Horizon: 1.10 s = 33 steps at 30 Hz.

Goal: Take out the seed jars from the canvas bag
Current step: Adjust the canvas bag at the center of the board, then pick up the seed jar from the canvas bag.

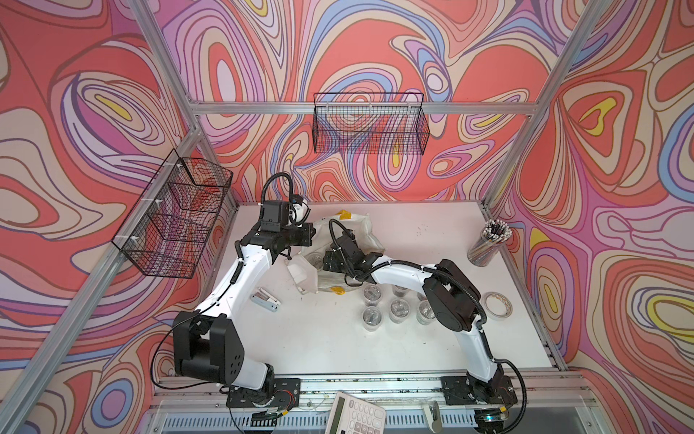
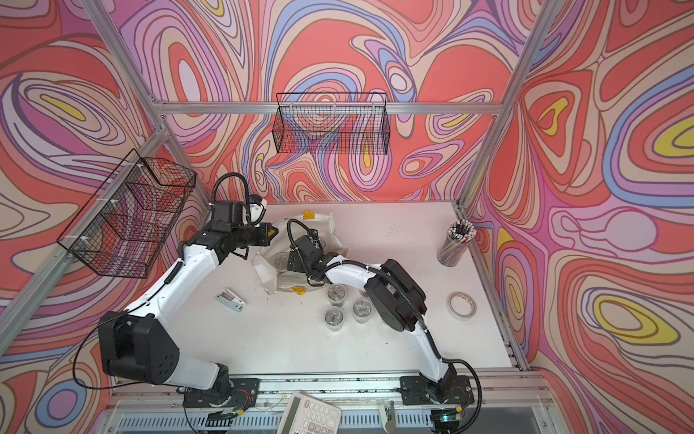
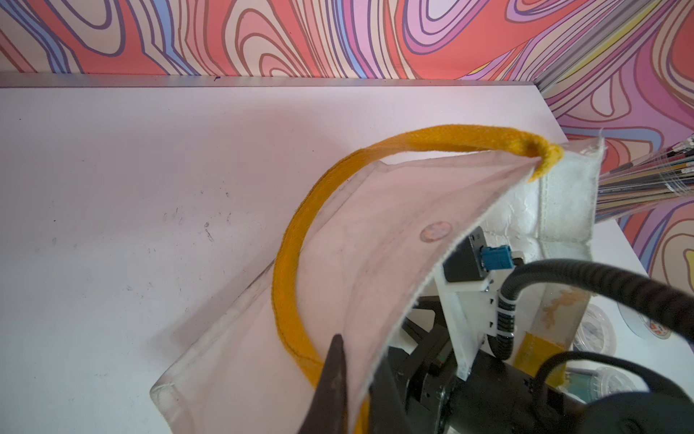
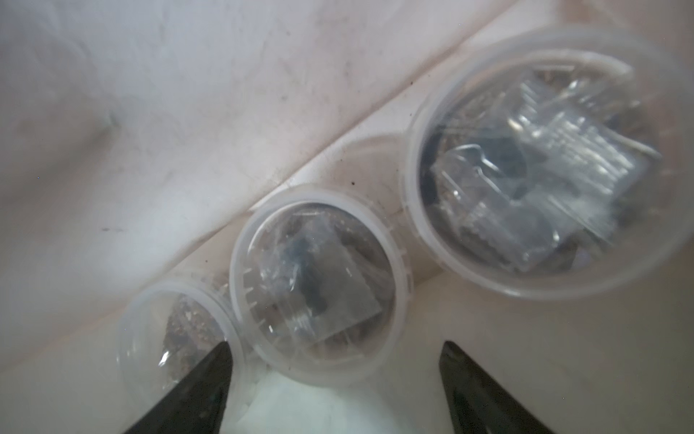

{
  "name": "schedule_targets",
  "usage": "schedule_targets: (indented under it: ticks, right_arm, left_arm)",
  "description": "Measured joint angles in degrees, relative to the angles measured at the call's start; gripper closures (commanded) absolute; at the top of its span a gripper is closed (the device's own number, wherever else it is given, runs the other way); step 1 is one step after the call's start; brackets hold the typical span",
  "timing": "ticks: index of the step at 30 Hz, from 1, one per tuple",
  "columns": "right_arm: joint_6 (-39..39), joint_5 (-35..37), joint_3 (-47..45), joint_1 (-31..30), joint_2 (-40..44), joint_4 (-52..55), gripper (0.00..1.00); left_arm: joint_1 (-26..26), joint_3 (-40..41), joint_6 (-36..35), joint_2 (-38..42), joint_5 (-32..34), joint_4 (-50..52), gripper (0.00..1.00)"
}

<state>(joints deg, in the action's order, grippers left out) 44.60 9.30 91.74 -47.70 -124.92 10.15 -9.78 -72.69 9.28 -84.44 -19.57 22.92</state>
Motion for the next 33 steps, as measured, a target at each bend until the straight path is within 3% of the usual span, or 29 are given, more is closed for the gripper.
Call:
schedule_targets:
  ticks: [25,33]
  right_arm:
    - [7.0,8.1,5.8,0.0,-3.9,-0.3,0.08]
    - [8.3,8.8,7.7,0.0,-5.8,0.1,0.23]
  left_arm:
    - [0.0,0.4,0.0,0.0,-0.9,-0.3,1.00]
    - [0.0,0.7,0.0,0.0,-1.0,-0.5,1.00]
